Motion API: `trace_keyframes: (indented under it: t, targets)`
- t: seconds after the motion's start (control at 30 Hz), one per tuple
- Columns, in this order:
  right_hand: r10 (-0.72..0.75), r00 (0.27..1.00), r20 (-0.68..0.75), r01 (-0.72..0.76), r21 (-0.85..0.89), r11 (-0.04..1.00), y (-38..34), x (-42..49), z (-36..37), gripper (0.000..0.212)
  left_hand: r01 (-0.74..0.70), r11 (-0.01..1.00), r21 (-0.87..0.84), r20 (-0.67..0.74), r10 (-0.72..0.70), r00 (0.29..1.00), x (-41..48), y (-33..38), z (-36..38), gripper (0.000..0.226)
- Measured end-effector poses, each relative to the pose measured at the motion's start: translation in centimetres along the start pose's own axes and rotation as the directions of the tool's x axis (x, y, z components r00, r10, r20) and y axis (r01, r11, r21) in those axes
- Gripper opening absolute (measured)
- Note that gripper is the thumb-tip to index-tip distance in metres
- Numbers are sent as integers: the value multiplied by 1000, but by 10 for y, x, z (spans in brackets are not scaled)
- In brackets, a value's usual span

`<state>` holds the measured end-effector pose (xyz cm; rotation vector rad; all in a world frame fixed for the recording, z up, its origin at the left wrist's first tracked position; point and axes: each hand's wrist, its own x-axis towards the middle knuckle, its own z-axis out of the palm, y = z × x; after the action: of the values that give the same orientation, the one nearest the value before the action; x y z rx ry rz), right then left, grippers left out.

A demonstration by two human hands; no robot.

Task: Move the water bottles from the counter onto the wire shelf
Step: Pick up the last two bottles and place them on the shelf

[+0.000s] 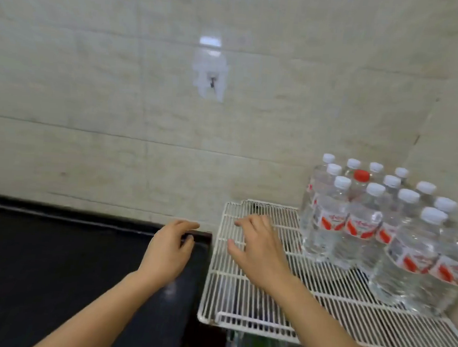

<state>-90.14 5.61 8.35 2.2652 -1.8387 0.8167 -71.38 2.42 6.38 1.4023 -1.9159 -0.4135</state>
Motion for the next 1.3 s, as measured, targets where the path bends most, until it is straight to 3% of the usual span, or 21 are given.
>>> trace_keyframes:
  t: [0.27,0.5,0.83,1.17,1.3]
  targets:
    - [-188,945,268,164,108,980,-211,37,133,52,290,947,141,-71,-282,957,-79,-193,-144,36]
    - [-367,791,490,308,200,930,-375,44,234,54,554,807,203,-216,-515,829,-155,-311,-254,39]
    - [-571,597,564,507,286,813,-537,81,335,55,784,592,185,-326,-716,617,-200,-439,-349,42]
    - [-636,547,545,555,332,762,-682,187,429,54,836,508,208,-359,-755,548,-155,-582,-461,44]
    - [-642,509,573,573,330,750,-737,219,464,54,873,456,172,-383,-786,486,-151,-630,-503,45]
